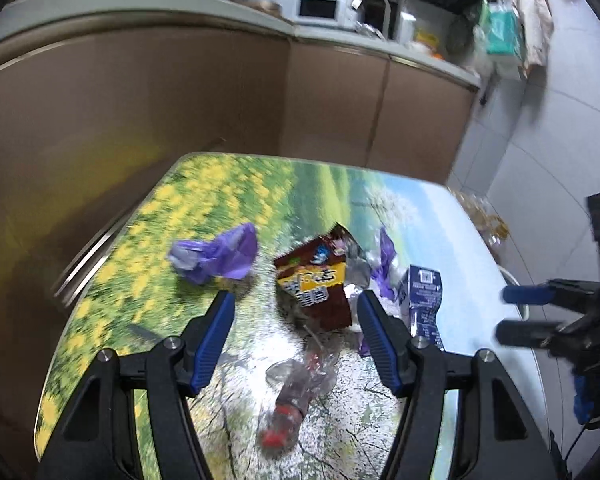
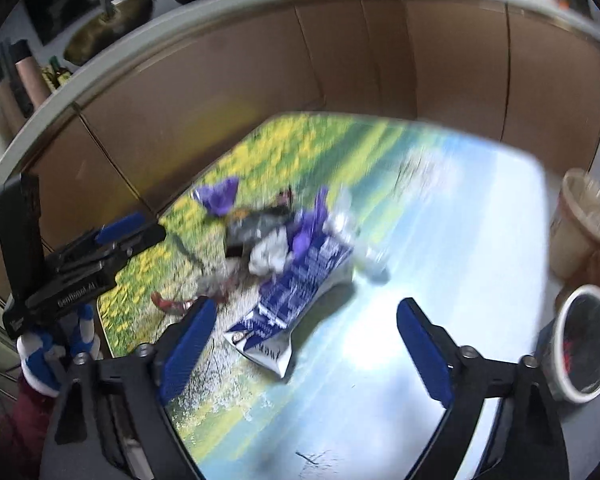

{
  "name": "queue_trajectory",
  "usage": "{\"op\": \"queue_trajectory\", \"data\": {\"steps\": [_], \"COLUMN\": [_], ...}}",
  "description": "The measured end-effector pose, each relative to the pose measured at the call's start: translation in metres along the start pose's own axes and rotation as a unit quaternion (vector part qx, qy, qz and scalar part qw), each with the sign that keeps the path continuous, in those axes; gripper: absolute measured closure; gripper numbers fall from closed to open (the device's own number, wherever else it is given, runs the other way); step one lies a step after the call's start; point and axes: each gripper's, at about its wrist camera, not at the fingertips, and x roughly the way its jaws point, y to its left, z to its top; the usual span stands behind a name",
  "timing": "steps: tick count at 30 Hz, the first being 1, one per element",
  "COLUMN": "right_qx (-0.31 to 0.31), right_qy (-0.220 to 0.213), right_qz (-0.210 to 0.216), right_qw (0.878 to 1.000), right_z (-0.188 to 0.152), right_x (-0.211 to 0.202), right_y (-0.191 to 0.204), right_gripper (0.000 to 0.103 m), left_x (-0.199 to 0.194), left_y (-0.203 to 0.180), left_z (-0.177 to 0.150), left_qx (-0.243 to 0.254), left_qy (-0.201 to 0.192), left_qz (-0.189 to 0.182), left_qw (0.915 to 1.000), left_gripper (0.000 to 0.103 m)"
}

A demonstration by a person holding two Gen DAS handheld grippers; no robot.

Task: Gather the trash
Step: 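Grasp the blue-and-white milk carton with the right gripper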

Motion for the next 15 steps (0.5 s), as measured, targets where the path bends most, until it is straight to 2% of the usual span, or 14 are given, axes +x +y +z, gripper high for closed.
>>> {"op": "queue_trajectory", "data": {"steps": [3,9,13,14,15], "right_qx": [0.014,0.033,0.028,0.029,0.031], "right_qy": [0.032,0.072,0.096,0.1,0.104], "right_qz": [0.02,0.038,0.027,0.027,0.029], "right_qw": [0.999,0.996,0.995,0.994,0.994], "right_z": [-0.001,0.01,0.013,0.012,0.011], "right_x": [0.027,0.071,0.093,0.096,0.099], "right_y": [-0.003,-0.002,-0.002,-0.002,-0.003], "right_gripper": [0.016,0.016,0.018,0.021,0.03], "left_x": [0.025,0.068,0.086,0.089,0.09], "left_y": [-0.001,0.006,0.007,0.007,0.008], "left_z": [0.008,0.014,0.01,0.009,0.008], "left_qx": [0.017,0.005,-0.007,-0.011,-0.015], "left_qy": [0.03,0.085,0.109,0.112,0.114], "left_qz": [-0.015,-0.033,-0.043,-0.046,-0.049], "left_qw": [0.9993,0.9958,0.9931,0.9926,0.9921], "left_gripper": [0.041,0.044,0.062,0.069,0.073]}}
